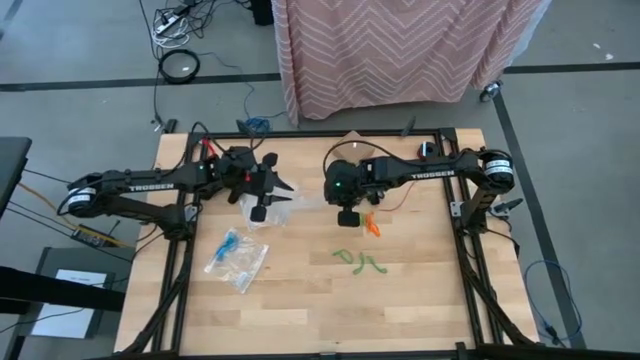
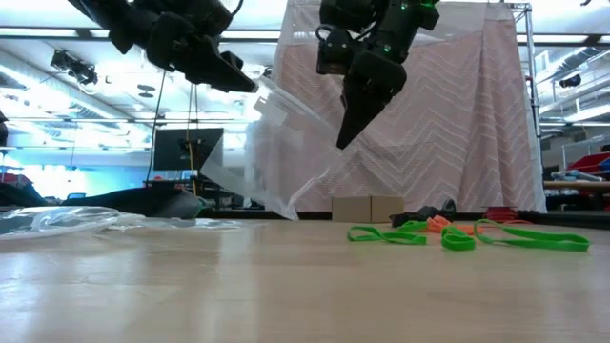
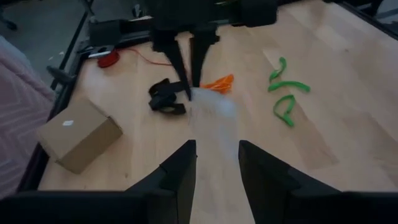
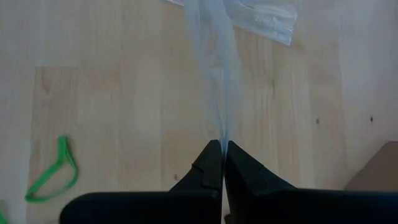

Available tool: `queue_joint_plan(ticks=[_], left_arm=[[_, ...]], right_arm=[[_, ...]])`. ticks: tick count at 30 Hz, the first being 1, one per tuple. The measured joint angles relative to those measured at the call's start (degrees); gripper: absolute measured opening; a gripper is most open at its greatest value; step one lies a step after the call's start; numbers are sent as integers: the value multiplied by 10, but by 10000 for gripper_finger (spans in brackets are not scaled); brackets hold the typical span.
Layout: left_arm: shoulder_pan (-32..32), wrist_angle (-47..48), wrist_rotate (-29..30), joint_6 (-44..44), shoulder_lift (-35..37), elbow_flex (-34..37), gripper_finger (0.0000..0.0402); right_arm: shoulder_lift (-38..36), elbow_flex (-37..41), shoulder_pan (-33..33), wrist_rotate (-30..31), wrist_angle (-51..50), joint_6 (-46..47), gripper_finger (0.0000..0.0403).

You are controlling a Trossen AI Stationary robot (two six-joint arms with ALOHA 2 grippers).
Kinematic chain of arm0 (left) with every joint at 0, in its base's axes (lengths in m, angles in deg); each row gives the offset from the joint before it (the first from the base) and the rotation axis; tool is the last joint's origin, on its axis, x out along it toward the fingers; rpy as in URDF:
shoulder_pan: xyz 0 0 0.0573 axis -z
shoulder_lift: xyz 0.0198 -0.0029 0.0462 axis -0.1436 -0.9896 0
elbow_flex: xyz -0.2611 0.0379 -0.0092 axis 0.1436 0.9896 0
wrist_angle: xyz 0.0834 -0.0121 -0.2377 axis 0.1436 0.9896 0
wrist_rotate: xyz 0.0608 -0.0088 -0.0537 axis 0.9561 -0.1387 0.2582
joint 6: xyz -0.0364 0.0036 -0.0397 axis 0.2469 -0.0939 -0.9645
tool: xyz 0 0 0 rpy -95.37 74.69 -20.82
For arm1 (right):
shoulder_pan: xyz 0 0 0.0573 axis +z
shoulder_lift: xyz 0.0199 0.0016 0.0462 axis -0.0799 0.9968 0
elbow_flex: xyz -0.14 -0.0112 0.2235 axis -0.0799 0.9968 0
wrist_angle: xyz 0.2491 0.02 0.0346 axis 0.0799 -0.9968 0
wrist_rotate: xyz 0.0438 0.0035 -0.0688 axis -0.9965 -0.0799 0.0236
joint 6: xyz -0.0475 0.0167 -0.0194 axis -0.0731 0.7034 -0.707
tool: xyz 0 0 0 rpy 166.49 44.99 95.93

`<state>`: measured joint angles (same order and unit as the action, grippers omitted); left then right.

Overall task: Sort rubber bands
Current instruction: Open the transparent zip bag

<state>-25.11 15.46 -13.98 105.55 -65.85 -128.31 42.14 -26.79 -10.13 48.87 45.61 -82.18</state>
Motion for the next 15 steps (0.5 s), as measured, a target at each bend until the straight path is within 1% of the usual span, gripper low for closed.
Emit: queue_joint_plan(ticks=[3, 7, 15], left_arm=[[-6, -8, -12, -9, 8, 0, 130], [-6, -33, -62, -32, 7, 0, 130], [-6, -38, -63, -46, 4, 0, 130]], right_arm=[[0, 0, 0, 0, 6, 0, 0], [0, 0, -1, 0, 16, 0, 0], [0, 0, -2, 2, 41, -5, 0]])
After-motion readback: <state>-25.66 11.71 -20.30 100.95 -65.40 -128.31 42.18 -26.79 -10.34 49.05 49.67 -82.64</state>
